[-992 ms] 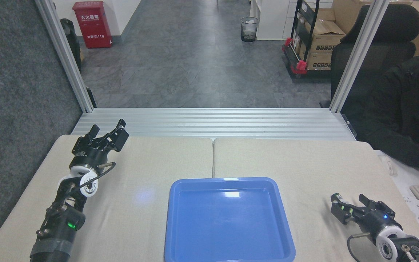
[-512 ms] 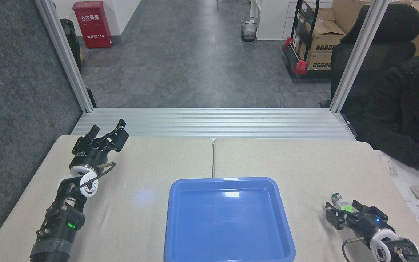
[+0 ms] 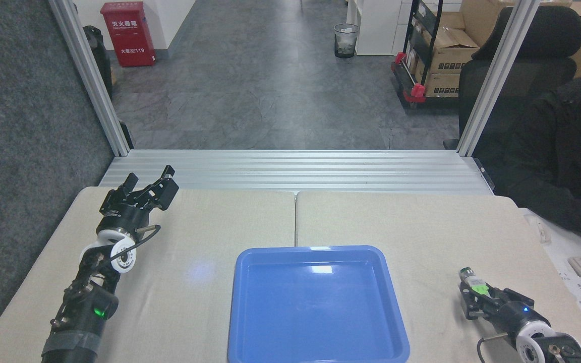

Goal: Pick up switch part and place in tray
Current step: 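Lift the switch part and carry it over the blue tray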

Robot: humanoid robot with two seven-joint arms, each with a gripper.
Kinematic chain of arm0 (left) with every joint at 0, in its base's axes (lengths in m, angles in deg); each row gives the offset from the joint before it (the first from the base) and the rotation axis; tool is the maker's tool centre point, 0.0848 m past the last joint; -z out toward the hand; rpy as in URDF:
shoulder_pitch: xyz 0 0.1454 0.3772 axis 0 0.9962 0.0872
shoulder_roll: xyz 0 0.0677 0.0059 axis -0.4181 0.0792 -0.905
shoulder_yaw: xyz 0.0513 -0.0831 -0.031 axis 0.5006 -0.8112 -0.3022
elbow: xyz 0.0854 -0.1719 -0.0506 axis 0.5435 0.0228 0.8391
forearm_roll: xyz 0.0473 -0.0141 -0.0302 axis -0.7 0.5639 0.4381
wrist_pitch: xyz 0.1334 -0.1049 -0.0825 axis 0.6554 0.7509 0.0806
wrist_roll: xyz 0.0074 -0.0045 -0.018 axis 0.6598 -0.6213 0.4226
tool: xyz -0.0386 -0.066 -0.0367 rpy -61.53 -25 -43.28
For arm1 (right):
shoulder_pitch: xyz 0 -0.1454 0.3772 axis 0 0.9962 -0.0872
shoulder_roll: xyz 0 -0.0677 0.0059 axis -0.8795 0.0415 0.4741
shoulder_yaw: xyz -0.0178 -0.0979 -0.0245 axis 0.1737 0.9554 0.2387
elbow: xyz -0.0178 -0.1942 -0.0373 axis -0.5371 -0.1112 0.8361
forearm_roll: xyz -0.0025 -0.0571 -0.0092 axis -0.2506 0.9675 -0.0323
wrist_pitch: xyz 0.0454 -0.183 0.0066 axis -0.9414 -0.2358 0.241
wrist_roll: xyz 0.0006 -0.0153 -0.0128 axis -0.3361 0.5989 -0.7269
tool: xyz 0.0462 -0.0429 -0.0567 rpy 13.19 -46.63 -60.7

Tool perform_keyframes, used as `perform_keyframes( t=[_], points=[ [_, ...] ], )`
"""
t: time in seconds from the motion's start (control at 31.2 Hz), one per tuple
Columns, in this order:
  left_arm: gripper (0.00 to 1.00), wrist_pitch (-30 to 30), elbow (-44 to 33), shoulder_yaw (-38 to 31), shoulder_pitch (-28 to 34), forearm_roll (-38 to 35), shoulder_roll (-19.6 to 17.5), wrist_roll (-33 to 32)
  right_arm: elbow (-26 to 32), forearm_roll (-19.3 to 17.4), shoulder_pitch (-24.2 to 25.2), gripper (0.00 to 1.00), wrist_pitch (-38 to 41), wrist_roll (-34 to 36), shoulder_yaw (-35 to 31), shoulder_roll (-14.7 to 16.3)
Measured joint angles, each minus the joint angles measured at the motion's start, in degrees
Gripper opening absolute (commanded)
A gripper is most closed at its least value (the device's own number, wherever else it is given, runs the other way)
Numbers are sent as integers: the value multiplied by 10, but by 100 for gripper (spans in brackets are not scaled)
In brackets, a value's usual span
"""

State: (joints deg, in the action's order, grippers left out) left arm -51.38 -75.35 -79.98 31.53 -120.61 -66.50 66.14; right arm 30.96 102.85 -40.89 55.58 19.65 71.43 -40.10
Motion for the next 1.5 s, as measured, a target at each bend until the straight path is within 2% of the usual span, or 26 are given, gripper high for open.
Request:
perform_keyframes(
  t=[0.03, 0.45, 0.67, 1.25, 1.5],
  points=[
    [100, 0, 0, 0, 0, 0, 0, 0, 0, 0, 0, 0, 1, 0, 0, 0],
    [100, 0, 0, 0, 0, 0, 0, 0, 0, -6, -17, 0, 0, -1, -3, 2],
    [100, 0, 0, 0, 0, 0, 0, 0, 24, -7, -43, 0, 22, -2, -3, 0],
    [100, 0, 0, 0, 0, 0, 0, 0, 140, 5, -54, 0, 96, -22, 103, -24],
    [100, 0, 0, 0, 0, 0, 0, 0, 165, 38, -37, 0, 101, -26, 144, -37]
  ],
)
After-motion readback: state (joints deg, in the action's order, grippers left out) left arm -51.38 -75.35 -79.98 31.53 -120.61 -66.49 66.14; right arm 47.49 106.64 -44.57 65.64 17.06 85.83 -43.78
